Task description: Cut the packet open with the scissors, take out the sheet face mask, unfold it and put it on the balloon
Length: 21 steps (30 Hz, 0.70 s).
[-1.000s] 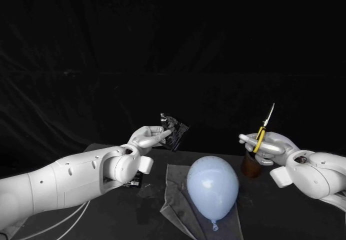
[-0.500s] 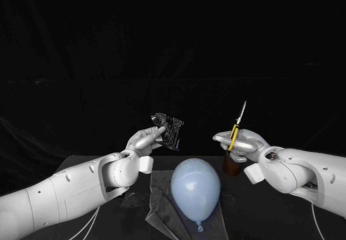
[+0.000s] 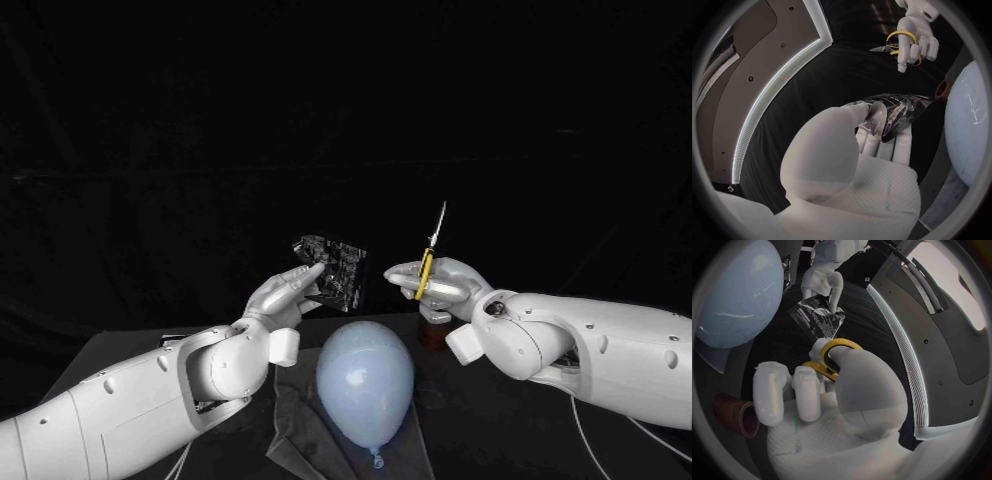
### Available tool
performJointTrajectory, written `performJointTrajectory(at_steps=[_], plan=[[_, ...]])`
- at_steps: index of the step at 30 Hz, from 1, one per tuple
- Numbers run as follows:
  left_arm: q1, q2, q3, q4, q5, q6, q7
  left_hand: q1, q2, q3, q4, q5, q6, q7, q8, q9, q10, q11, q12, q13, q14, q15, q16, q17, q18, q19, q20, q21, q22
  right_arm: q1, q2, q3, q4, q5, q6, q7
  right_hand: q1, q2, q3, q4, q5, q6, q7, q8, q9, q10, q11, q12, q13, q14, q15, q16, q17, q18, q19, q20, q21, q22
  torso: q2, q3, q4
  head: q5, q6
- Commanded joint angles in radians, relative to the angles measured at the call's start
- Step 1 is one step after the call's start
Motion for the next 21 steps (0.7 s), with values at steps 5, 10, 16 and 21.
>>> performJointTrajectory(at_steps=[5, 10, 16, 21], plan=[[0.0, 0.014, 0.005, 0.015, 0.02, 0.08, -0.003, -0.005, 0.007, 0.001, -0.009, 0.007, -0.009, -0.001, 0.002, 0.001, -0.007, 0.001, -0.004, -0.002, 0.005, 0.0, -0.007, -0.002, 0.006, 0.006, -0.004, 0.001, -0.003, 0.0, 0.007, 0.001, 0.001, 0.019, -0.007, 0.021, -0.006, -0.014, 0.002, -0.017, 0.002, -0.162, 0.12, -0.006, -0.03, 0.354, 0.074, 0.994, 0.364, 0.106, 0.008, 0.005, 0.263, -0.01, 0.047, 0.007, 0.011, 0.23, 0.002, -0.0022, 0.0008, -0.022, -0.003], [0.005, 0.01, 0.009, 0.023, 0.017, 0.093, -0.004, -0.004, 0.008, 0.003, -0.015, 0.007, -0.011, 0.0, 0.001, 0.001, -0.009, 0.002, -0.005, -0.002, 0.003, 0.0, -0.009, -0.003, 0.006, 0.006, -0.005, -0.001, -0.005, 0.0, 0.003, 0.001, 0.008, 0.023, -0.008, 0.018, -0.011, -0.027, -0.004, -0.023, 0.002, -0.174, 0.124, -0.005, -0.046, 0.354, 0.077, 0.994, 0.364, 0.106, 0.01, 0.005, 0.263, -0.011, 0.048, 0.008, 0.014, 0.231, 0.0, -0.0022, 0.0027, -0.026, -0.009], [0.016, 0.009, 0.011, 0.019, 0.006, 0.097, -0.013, -0.005, 0.009, 0.004, -0.016, 0.007, -0.011, -0.002, 0.001, 0.001, -0.009, 0.003, -0.004, -0.001, 0.004, 0.0, -0.009, -0.003, 0.006, 0.006, -0.005, -0.001, -0.006, -0.001, -0.002, 0.001, 0.018, 0.026, -0.008, 0.019, -0.022, -0.061, -0.028, -0.034, 0.002, -0.2, 0.123, -0.005, -0.068, 0.354, 0.077, 0.994, 0.364, 0.106, 0.012, 0.005, 0.263, -0.01, 0.047, 0.01, 0.012, 0.23, 0.002, -0.002, 0.0023, -0.028, -0.009], [0.019, 0.011, 0.011, 0.016, -0.001, 0.104, -0.023, -0.007, 0.01, 0.003, -0.018, 0.007, -0.009, -0.002, 0.003, 0.002, -0.006, 0.002, -0.003, -0.001, 0.006, 0.0, -0.009, -0.003, 0.006, 0.008, -0.005, -0.002, -0.007, -0.001, -0.004, 0.001, 0.026, 0.026, 0.001, 0.025, -0.042, -0.101, -0.072, -0.035, 0.002, -0.213, 0.119, -0.003, -0.082, 0.354, 0.073, 0.994, 0.364, 0.106, 0.012, 0.005, 0.263, -0.01, 0.046, 0.01, 0.011, 0.229, 0.002, -0.0014, 0.0016, -0.027, -0.009]])
